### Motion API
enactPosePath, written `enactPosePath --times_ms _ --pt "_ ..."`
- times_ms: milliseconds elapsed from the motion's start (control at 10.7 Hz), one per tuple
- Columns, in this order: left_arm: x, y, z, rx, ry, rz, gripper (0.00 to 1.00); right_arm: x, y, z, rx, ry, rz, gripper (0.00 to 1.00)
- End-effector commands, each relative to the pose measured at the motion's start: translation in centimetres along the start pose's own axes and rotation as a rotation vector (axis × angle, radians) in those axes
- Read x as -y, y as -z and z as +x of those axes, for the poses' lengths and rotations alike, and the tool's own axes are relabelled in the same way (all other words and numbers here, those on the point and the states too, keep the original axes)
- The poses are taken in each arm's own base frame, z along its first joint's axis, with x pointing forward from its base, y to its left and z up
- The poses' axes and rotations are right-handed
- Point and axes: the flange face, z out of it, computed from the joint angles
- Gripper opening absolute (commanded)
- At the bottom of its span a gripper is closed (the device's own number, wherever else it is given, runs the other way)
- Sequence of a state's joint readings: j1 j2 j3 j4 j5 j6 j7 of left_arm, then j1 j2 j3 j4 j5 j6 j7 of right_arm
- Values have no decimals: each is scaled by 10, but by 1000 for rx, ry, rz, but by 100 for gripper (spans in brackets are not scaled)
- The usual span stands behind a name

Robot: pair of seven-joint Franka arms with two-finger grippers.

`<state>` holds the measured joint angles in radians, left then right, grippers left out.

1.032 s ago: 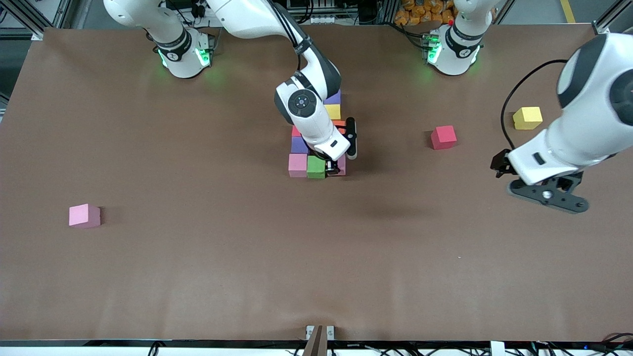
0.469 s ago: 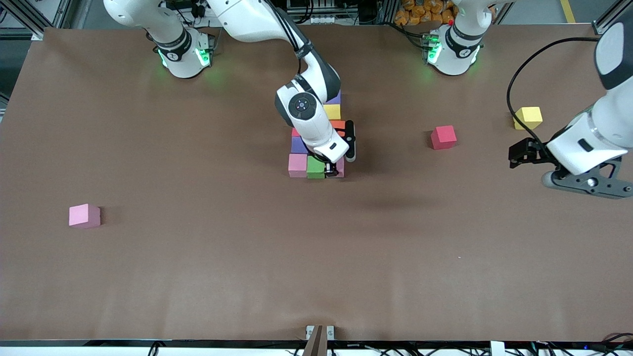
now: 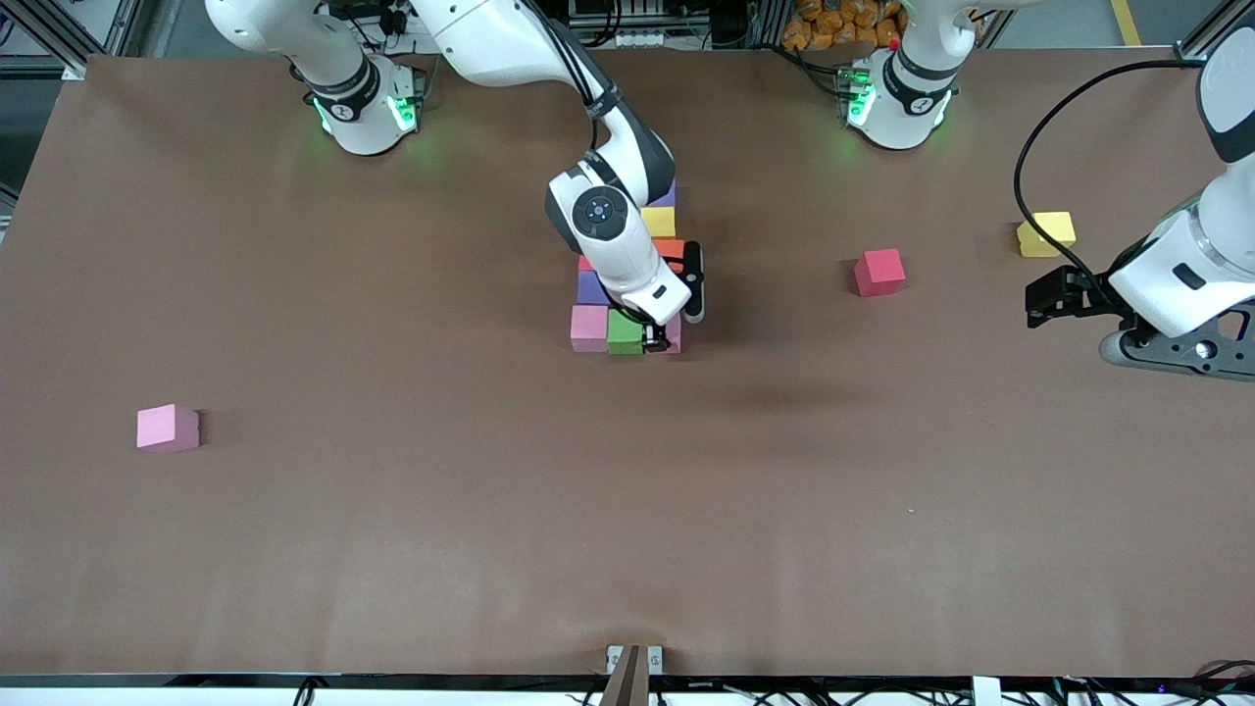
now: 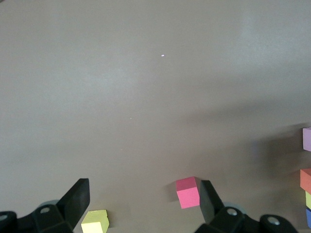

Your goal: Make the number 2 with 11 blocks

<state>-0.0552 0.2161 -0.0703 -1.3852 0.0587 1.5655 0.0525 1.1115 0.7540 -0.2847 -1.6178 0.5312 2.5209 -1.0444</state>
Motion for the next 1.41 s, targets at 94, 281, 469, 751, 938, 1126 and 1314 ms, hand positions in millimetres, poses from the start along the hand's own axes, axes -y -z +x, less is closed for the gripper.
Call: enactPosePath --times_ms 94,281,469,751,938,1126,1314 --pt "4 2 -9 8 2 -28 100 -1 -4 -3 5 -23 -8 100" --pt "12 2 -9 7 16 -25 100 -4 0 -5 3 -22 -10 100" --pt "15 7 -10 -1 21 -19 100 -6 6 -3 -3 -26 -11 100" --pt "14 11 -11 -9 23 -18 100 -11 38 -3 3 -46 50 100" --pt "20 21 -16 -25 34 -17 100 -21 78 -6 2 -64 100 100" --pt "24 31 -22 -43 42 -26 100 -40 129 -27 25 -163 158 100" --pt "38 33 -26 -49 65 -50 100 -72 195 -72 63 -385 180 100"
